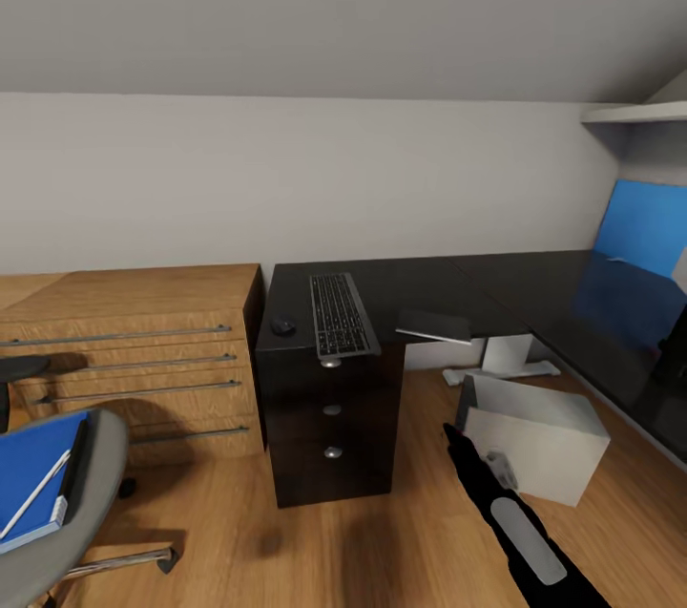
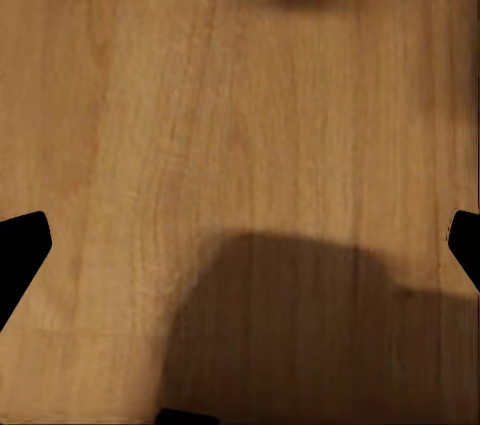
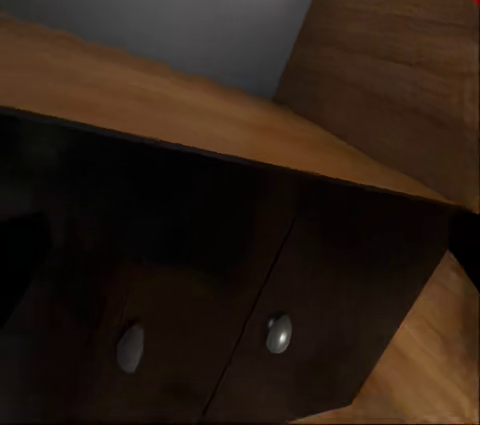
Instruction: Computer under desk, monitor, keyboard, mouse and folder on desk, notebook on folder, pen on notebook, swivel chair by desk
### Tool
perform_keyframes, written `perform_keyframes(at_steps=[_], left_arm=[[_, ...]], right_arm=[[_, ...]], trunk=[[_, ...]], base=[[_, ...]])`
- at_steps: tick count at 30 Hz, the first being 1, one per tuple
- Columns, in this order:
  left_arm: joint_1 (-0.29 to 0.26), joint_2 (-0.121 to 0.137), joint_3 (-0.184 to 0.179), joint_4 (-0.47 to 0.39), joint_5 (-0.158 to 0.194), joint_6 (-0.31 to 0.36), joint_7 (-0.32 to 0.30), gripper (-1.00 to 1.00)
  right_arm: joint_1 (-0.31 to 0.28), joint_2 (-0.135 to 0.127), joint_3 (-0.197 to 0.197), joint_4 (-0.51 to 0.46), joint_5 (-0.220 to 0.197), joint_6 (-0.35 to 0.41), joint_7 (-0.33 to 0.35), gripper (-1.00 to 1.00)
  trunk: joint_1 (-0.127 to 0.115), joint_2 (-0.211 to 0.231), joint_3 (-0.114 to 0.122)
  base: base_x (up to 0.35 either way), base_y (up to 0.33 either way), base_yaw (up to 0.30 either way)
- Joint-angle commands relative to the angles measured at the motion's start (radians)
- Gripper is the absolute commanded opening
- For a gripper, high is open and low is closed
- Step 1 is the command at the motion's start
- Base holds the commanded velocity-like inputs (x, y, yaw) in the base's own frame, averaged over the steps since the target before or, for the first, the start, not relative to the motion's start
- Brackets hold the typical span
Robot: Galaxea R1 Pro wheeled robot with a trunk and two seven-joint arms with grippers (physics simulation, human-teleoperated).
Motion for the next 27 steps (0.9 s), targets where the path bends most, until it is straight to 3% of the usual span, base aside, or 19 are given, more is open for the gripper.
perform_keyframes(at_steps=[1, 6, 7, 9, 10, 19, 21, 22, 24, 25, 27], left_arm=[[0.0, -0.001, -0.006, 0.002, 0.008, 0.005, 0.009, 1.0], [0.0, -0.009, -0.006, 0.019, 0.008, 0.008, 0.009, 1.0], [0.0, -0.01, -0.006, 0.027, 0.008, 0.008, 0.01, 1.0], [0.0, -0.011, -0.006, 0.038, 0.008, 0.009, 0.01, 1.0], [0.0, -0.012, -0.006, 0.054, 0.008, 0.009, 0.01, 1.0], [-0.01, -0.013, -0.006, 0.119, 0.009, 0.008, 0.004, 1.0], [-0.018, -0.013, -0.006, 0.135, 0.009, 0.008, 0.003, 1.0], [-0.03, -0.013, -0.006, 0.155, 0.01, 0.008, 0.003, 1.0], [-0.042, -0.013, -0.006, 0.179, 0.01, 0.008, 0.003, 1.0], [-0.069, -0.014, -0.006, 0.225, 0.011, 0.006, 0.003, 1.0], [-0.079, -0.015, -0.006, 0.241, 0.011, 0.005, 0.003, 1.0]], right_arm=[[-0.002, 0.005, 0.006, 0.022, 0.011, -0.01, -0.006, 1.0], [-0.009, 0.031, 0.01, 0.129, 0.148, -0.106, -0.005, 1.0], [-0.01, 0.041, 0.011, 0.162, 0.203, -0.153, -0.005, 1.0], [-0.01, 0.056, 0.012, 0.198, 0.261, -0.196, -0.005, 1.0], [-0.011, 0.075, 0.014, 0.248, 0.321, -0.234, -0.005, 1.0], [-0.011, 0.196, 0.029, 0.577, 0.642, -0.336, -0.006, 1.0], [-0.012, 0.208, 0.029, 0.636, 0.704, -0.366, -0.006, 1.0], [-0.012, 0.216, 0.03, 0.681, 0.755, -0.399, -0.006, 1.0], [-0.012, 0.221, 0.031, 0.714, 0.795, -0.434, -0.006, 1.0], [-0.011, 0.223, 0.033, 0.759, 0.856, -0.495, -0.004, 1.0], [-0.011, 0.22, 0.034, 0.784, 0.88, -0.517, -0.004, 1.0]], trunk=[[-0.004, 0.007, 0.002], [-0.023, 0.042, 0.018], [-0.027, 0.049, 0.021], [-0.035, 0.063, 0.027], [-0.039, 0.07, 0.031], [-0.073, 0.133, 0.059], [-0.081, 0.147, 0.065], [-0.085, 0.154, 0.068], [-0.092, 0.168, 0.074], [-0.096, 0.175, 0.078], [-0.104, 0.189, 0.084]], base=[[0.0, 0.0, 0.0], [0.0, 0.0, 0.0], [0.0, 0.0, 0.0], [0.0, 0.0, 0.0], [0.0, 0.0, 0.0], [0.0, 0.0, 0.0], [0.0, 0.0, 0.0], [0.0, 0.0, 0.0], [0.0, 0.0, 0.0], [0.0, 0.0, 0.0], [0.0, 0.0, 0.0]])
